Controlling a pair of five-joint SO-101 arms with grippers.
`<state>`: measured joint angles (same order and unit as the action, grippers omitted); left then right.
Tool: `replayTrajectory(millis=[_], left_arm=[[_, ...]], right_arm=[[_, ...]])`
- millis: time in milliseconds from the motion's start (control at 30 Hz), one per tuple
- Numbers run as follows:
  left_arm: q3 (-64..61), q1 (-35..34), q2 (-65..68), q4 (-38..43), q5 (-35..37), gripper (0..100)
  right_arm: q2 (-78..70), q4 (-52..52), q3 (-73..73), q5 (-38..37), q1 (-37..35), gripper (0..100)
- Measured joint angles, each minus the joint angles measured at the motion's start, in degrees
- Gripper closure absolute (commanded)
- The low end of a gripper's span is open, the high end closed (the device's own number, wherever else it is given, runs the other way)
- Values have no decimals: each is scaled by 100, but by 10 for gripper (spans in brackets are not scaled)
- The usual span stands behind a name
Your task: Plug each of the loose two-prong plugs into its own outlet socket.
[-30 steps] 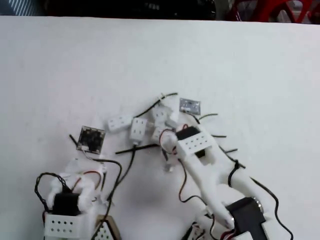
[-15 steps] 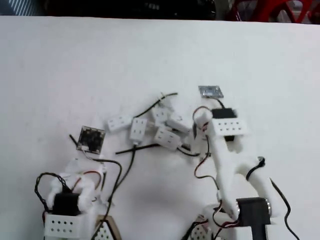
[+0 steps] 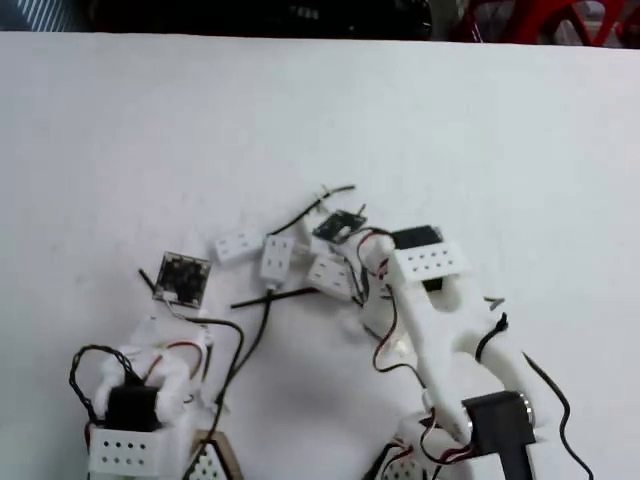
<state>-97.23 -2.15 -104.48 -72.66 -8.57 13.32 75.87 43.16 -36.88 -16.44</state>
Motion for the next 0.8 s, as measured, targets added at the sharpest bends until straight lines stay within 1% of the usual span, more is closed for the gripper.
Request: replayTrajectory(millis=[100,433,500,600,700,800], left_arm=[[0,0,0,0,0,975],[0,0,0,0,0,975],[0,0,0,0,0,975],[0,0,0,0,0,975],[0,0,0,0,0,974],[0,0,0,0,0,974]], right_arm=[[0,0,18,-18,-62,930],[0,0,281,-35,-167,929],[0,0,281,-35,-211,937],[0,0,325,-35,-264,986],[0,18,325,-35,-316,982],[0,343,281,-35,-316,982]])
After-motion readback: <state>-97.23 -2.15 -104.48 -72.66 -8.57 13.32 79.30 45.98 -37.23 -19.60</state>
